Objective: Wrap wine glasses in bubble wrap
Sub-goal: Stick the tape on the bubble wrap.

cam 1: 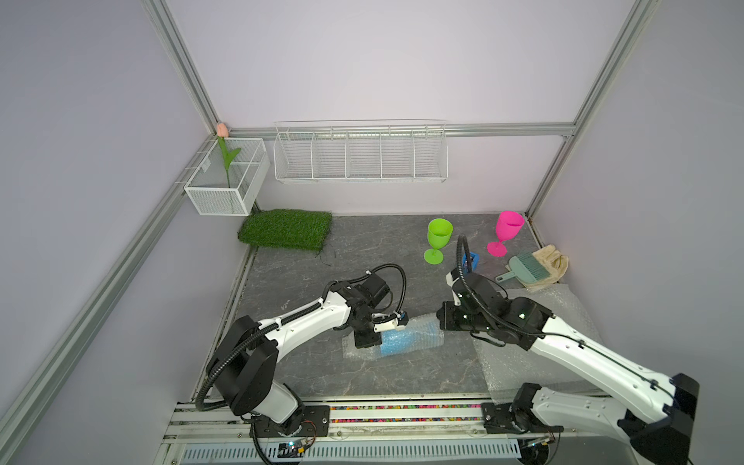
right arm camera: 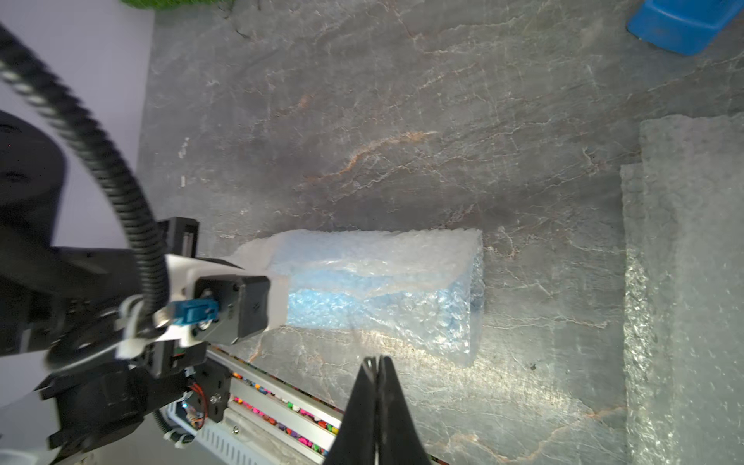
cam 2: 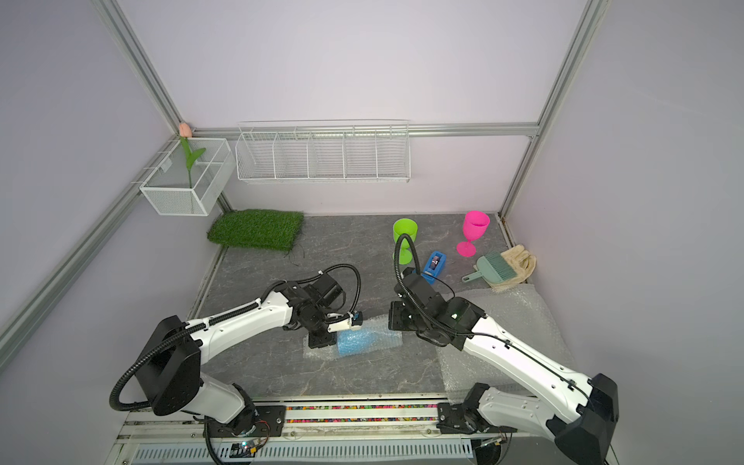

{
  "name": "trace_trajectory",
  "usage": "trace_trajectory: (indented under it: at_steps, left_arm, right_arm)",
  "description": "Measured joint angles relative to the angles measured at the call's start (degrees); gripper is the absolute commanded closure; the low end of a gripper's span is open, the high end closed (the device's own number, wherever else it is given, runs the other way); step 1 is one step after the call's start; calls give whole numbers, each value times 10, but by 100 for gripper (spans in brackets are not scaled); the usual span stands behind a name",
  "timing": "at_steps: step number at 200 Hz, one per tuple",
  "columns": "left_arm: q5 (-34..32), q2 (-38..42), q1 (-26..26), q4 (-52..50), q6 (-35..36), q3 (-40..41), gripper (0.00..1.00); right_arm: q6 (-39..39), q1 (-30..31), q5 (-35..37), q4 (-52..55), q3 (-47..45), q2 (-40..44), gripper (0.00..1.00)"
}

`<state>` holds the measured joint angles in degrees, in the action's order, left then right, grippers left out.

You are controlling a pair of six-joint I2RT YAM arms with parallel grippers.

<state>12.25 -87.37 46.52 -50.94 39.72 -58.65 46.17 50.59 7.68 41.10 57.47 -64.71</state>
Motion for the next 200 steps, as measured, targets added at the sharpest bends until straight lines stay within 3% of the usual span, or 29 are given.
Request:
trace_trajectory:
  at_steps: [57,145,200]
  left_arm:
    - [2,6,0,2,0,0,100]
    - [3,3,0,5,0,0,100]
    - [3,4,0,5,0,0,100]
  right_arm:
    - [10,45,35,-9,18,-66,93]
    - [30,82,53,102,34,91,93]
    - [46,89,51,130,34,50,93]
